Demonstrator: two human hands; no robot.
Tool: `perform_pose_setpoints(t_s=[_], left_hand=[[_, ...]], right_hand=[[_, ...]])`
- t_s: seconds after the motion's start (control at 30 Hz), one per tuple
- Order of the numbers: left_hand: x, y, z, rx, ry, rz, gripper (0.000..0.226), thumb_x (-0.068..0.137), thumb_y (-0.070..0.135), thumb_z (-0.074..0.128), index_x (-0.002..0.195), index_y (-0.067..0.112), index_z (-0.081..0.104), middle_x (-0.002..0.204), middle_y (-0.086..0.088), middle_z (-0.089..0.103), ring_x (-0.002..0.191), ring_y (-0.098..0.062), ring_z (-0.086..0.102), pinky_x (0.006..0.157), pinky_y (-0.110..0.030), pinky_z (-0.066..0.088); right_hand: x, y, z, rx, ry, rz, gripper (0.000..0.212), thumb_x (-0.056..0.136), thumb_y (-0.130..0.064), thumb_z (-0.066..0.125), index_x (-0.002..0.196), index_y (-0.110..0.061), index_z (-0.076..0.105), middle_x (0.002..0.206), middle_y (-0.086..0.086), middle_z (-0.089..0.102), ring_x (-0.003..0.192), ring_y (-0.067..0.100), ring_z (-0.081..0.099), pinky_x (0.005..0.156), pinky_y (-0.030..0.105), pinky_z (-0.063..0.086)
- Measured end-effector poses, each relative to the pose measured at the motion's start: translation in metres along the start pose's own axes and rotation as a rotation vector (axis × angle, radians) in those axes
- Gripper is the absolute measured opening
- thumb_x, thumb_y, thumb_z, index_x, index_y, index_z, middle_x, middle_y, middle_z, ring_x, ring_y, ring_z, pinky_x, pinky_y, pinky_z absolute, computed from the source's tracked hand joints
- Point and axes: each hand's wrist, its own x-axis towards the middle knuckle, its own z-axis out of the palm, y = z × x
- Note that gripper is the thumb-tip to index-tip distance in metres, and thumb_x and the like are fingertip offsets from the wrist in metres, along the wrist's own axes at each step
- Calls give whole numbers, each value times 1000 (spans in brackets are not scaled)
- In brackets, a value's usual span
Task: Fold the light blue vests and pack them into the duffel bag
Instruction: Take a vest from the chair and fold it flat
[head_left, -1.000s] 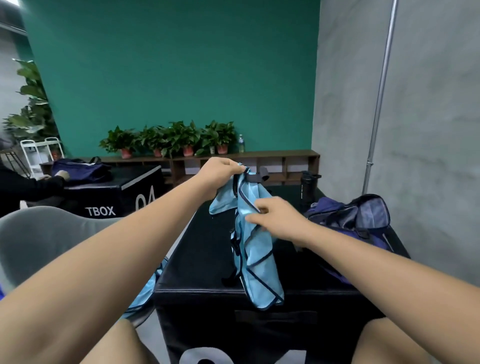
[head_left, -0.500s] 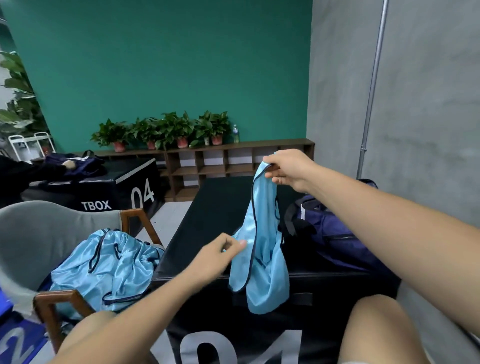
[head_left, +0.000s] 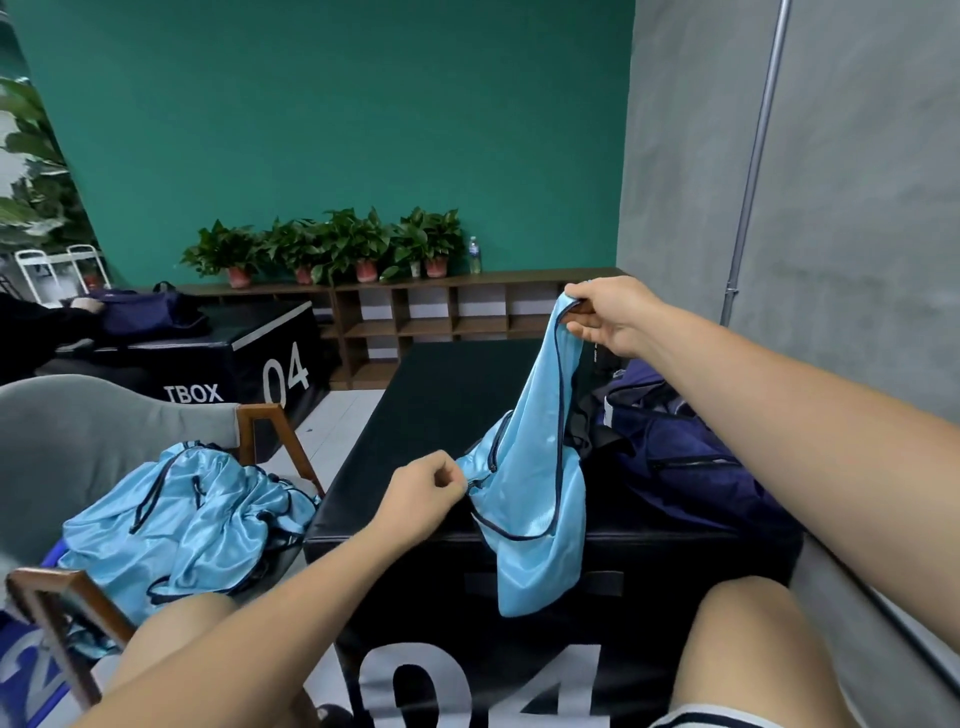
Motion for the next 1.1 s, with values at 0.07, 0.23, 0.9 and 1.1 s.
perform_pose_setpoints(t_s=[0.07,0.23,0.9,1.1], left_hand=[[2,-8,-1,-28,-59,-51,10,85,27,78,90,27,69,87,13,76,80,-2,67,73,-19,50],[-9,-27,22,-18,-341,-42,52,69,41,94,111,35,64,107,8,70,87,-4,66,82,-18,53],[85,1,-10,-158,112,-48,16,101,28,56,88,19,61,86,3,68,77,-12,60,66,-33,48],[112,-24,-33,-199,110,-193,21,97,30,55,94,9,58,87,-5,65,77,-20,56,67,-38,45]], right_hand=[[2,3,0,-6,8,11,7,101,-13,70,103,-13,64,88,8,69,60,16,69,53,26,57],[8,7,7,-1,-1,28,8,102,-12,70,97,-12,64,92,10,69,67,19,70,52,26,57],[2,63,33,-881,-172,-164,63,84,-59,80,131,-24,57,128,-3,66,111,15,63,96,37,52],[-43,123,43,-1254,-676,-163,115,66,-81,83,160,-42,29,149,-9,49,135,16,52,115,37,43]])
